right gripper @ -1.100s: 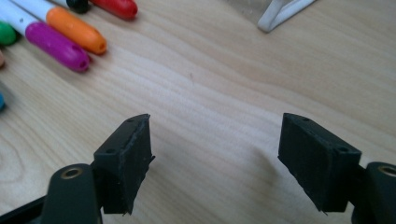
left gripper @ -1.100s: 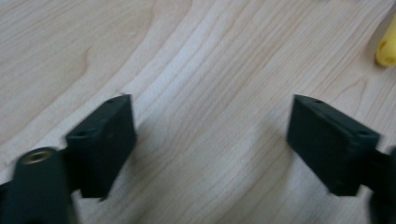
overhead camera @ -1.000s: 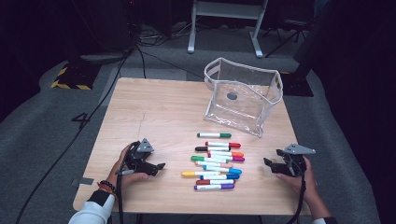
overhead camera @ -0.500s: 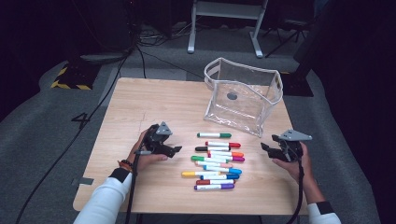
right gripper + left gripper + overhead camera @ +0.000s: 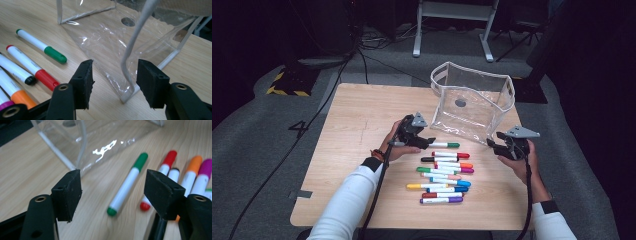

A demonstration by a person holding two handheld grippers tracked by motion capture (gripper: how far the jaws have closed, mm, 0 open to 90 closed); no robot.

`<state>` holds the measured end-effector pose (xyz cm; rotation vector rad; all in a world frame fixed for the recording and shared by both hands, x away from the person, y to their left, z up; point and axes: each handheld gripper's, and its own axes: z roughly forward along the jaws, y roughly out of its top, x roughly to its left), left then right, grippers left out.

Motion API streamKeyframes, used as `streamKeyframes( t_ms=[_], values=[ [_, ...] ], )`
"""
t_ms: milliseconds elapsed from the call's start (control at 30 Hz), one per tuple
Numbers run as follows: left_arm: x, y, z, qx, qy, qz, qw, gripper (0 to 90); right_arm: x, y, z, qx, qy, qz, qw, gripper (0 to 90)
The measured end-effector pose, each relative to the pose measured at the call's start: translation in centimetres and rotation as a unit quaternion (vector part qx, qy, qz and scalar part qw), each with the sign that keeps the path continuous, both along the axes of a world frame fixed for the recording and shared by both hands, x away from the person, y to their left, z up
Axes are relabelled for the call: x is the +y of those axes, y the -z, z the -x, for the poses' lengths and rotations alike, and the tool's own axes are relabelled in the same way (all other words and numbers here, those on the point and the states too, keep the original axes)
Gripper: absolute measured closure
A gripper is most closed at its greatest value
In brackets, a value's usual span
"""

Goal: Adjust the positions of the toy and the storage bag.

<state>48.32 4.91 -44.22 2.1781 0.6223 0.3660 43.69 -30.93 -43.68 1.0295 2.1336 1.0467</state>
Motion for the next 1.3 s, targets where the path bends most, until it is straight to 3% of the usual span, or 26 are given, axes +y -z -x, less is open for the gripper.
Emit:
streamKeyframes(
  t_ms=[267, 400, 467, 500, 533, 667, 800, 900, 1033, 1100, 1167, 1200, 1233, 1300],
  values=[
    [-3.2, -0.8, -2.4, -0.01, -0.01, 0.01, 0.9999, 37.7, 1.2, -0.7, -0.8, -0.009, 0.007, -0.002, 0.9999, 51.3],
    [-4.6, -1.3, -3.5, -0.019, -0.026, 0.005, 0.9995, 50.0, 1.0, -1.0, -0.9, -0.016, 0.017, -0.015, 0.9996, 57.7],
    [-4.9, -1.4, -3.7, -0.024, -0.022, 0.003, 0.9995, 52.5, 0.9, -1.0, -0.9, -0.018, 0.017, -0.016, 0.9996, 59.8],
    [-5.1, -1.4, -3.8, -0.027, -0.024, 0.002, 0.9994, 66.1, 0.8, -1.0, -1.0, -0.021, 0.02, -0.013, 0.9995, 65.5],
    [-5.3, -1.4, -4.0, -0.03, -0.025, 0.001, 0.9992, 72.6, 0.8, -0.9, -1.1, -0.022, 0.022, -0.014, 0.9994, 67.1],
    [-5.3, -1.2, -4.1, -0.045, -0.021, -0.013, 0.9987, 89.9, 0.6, -0.8, -1.4, -0.027, 0.027, -0.005, 0.9992, 77.5],
    [-4.9, -1.3, -4.2, -0.042, -0.008, -0.009, 0.9991, 90.0, 0.3, -0.5, -1.8, -0.027, 0.036, -0.03, 0.9985, 80.6],
    [-4.2, -1.5, -3.9, -0.044, -0.01, -0.002, 0.999, 90.0, 0.8, -0.5, -1.7, -0.036, 0.036, -0.012, 0.9986, 83.3],
    [-3.1, -1.5, -4.0, -0.039, -0.018, -0.005, 0.9991, 90.0, 0.3, -0.4, -1.7, -0.033, 0.036, -0.03, 0.9984, 86.2],
    [-3.0, -1.4, -4.0, -0.046, -0.032, -0.003, 0.9984, 90.0, 0.3, -0.3, -1.7, -0.034, 0.034, -0.029, 0.9984, 86.8],
    [-2.9, -1.4, -4.1, -0.044, -0.034, 0.002, 0.9985, 80.7, 0.2, -0.3, -1.7, -0.034, 0.033, -0.032, 0.9984, 86.9],
    [-3.1, -1.2, -4.2, -0.04, -0.037, 0.014, 0.9984, 71.2, 0.3, -0.3, -1.7, -0.033, 0.033, -0.031, 0.9984, 87.0],
    [-3.1, -1.2, -4.2, -0.04, -0.037, 0.014, 0.9984, 64.0, 0.3, -0.3, -1.7, -0.034, 0.032, -0.029, 0.9985, 87.0],
    [-4.2, -0.5, -4.4, -0.034, -0.038, -0.003, 0.9987, 61.5, 0.4, -0.3, -1.7, -0.034, 0.03, -0.028, 0.9986, 87.1]
  ],
)
